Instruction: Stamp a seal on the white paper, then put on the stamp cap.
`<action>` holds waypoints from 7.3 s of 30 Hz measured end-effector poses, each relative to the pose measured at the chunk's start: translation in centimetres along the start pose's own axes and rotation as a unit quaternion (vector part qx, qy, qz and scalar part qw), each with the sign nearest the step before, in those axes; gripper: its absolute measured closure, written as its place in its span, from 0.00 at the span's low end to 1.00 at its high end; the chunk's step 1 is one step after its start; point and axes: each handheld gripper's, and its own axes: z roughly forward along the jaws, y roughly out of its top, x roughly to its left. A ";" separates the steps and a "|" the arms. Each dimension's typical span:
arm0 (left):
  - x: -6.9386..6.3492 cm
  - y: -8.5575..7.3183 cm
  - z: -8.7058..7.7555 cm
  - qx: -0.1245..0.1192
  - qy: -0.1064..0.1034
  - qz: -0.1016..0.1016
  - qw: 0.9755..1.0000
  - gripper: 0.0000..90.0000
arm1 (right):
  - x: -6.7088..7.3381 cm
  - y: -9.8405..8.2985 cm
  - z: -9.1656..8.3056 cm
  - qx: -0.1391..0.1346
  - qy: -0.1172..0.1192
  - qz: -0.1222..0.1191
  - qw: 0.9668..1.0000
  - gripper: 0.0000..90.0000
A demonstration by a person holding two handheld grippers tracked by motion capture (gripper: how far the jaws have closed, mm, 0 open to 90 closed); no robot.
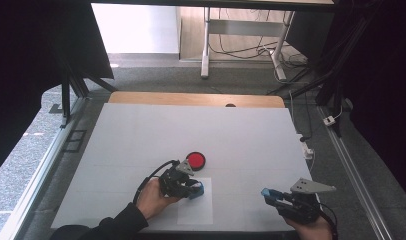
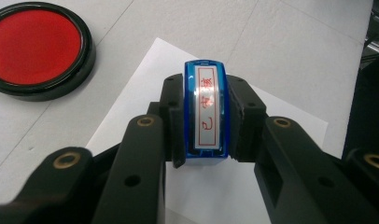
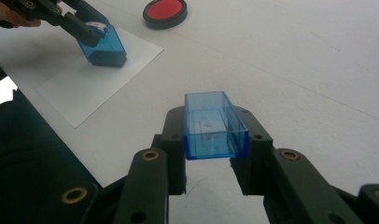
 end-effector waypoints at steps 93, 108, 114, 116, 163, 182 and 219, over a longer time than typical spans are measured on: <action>0.2 0.4 -3.7 -0.056 -0.014 0.006 0.998 0.78 | 0.2 -0.2 -0.3 -0.005 -0.005 -0.003 1.000 0.76; 0.8 0.4 -6.8 -0.113 -0.045 0.022 0.992 0.78 | 0.2 -0.2 -0.2 -0.002 0.000 -0.004 1.000 0.76; 1.0 0.3 -7.9 -0.131 -0.054 0.027 0.990 0.78 | 0.3 -0.2 -0.2 -0.003 0.000 -0.004 1.000 0.76; 1.1 0.2 -8.2 -0.136 -0.059 0.029 0.989 0.78 | 0.2 -0.2 -0.3 -0.003 0.000 -0.004 1.000 0.76; 1.0 0.4 -9.0 -0.165 -0.108 0.071 0.978 0.78 | 3.4 3.1 2.2 -0.016 0.112 -0.075 0.991 0.76; 0.7 0.5 -9.0 -0.171 -0.105 0.092 0.975 0.78 | 5.5 5.2 5.2 -0.023 0.176 -0.109 0.978 0.76; 0.3 0.4 -9.4 -0.194 -0.127 0.139 0.963 0.78 | 8.3 8.3 12.1 -0.002 0.279 -0.164 0.946 0.76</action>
